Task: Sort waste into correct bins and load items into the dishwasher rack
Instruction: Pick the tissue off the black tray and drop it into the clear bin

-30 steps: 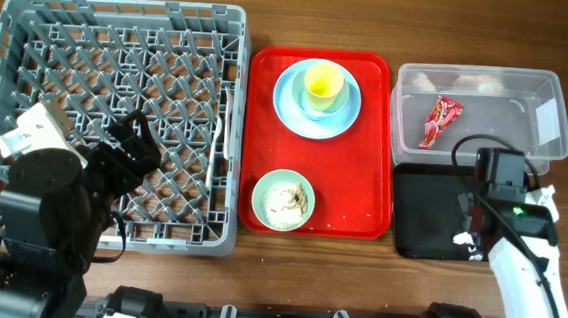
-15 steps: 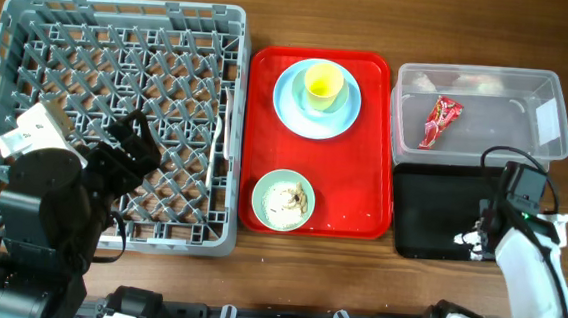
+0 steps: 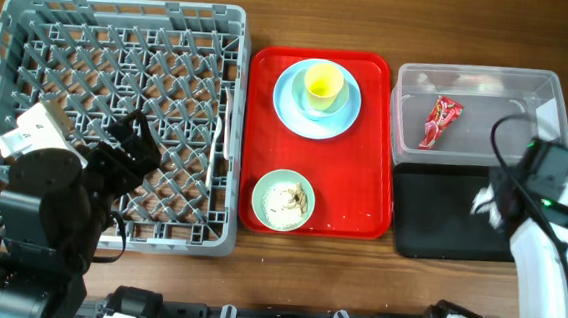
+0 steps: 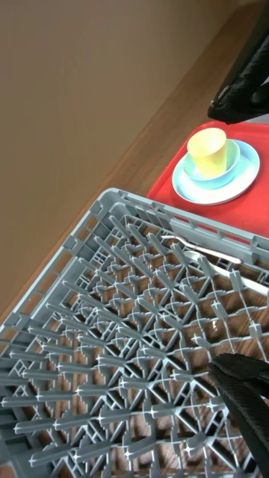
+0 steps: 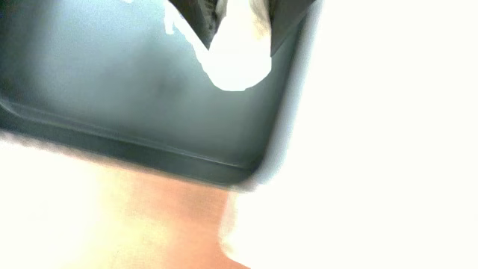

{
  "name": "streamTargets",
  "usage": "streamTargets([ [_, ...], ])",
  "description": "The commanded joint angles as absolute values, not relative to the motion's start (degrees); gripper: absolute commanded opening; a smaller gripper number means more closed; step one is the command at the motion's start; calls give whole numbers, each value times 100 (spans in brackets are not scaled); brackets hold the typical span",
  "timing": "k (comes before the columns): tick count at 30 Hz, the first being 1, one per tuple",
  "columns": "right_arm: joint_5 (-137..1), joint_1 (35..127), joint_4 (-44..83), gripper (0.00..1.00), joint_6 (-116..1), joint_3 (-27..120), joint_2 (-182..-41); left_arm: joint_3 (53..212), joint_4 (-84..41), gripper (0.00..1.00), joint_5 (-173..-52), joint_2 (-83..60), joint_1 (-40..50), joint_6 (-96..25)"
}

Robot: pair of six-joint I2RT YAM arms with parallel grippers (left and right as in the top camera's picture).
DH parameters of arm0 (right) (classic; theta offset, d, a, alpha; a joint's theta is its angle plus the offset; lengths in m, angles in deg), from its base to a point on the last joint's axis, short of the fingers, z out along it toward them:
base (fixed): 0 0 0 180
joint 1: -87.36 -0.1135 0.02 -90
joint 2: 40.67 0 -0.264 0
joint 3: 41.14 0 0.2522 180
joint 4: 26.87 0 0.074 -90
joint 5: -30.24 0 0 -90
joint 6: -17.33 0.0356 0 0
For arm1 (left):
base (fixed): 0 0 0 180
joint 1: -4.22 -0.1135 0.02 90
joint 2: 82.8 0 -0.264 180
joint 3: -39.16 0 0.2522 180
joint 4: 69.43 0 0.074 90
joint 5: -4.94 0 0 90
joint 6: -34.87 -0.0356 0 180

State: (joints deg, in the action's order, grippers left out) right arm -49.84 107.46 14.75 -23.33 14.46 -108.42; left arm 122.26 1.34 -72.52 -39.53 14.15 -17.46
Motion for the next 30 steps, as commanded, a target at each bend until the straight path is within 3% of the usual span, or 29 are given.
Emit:
streamTargets([
  [1, -5996, 10748, 1020, 4, -3520, 1787, -10337, 12267, 123, 100, -7217, -3962, 1374, -1694],
  [7, -6761, 10746, -97, 5, -3518, 1787, -11078, 12267, 123, 100, -7217, -3962, 1374, -1694],
  [10, -6932, 10742, -593, 15, -3527, 1787, -11760, 12267, 123, 100, -7217, -3962, 1374, -1694],
  [11, -7028, 10742, -720, 25, -3632, 1787, -11980, 12267, 123, 100, -7217, -3962, 1374, -1694],
  [12, -7166, 10742, -811, 44, -3811, 1789, -12107, 12267, 123, 100, -7217, -3962, 1374, -1694],
  [14, -7345, 10742, -949, 100, -4165, 1802, -12190, 12267, 123, 100, -7215, -3962, 1374, -1694],
  [19, -8082, 10742, -346, 100, -4292, 2493, -11469, 12267, 123, 100, -7217, -3962, 1374, -1694],
  [23, -8689, 10742, 1282, 100, -5561, 3151, -10606, 12267, 123, 100, -7217, -3962, 1374, -1694],
  [30, -8809, 10744, 3772, 100, -6298, 3186, -8219, 12267, 123, 100, -7217, -3962, 1374, -1694],
])
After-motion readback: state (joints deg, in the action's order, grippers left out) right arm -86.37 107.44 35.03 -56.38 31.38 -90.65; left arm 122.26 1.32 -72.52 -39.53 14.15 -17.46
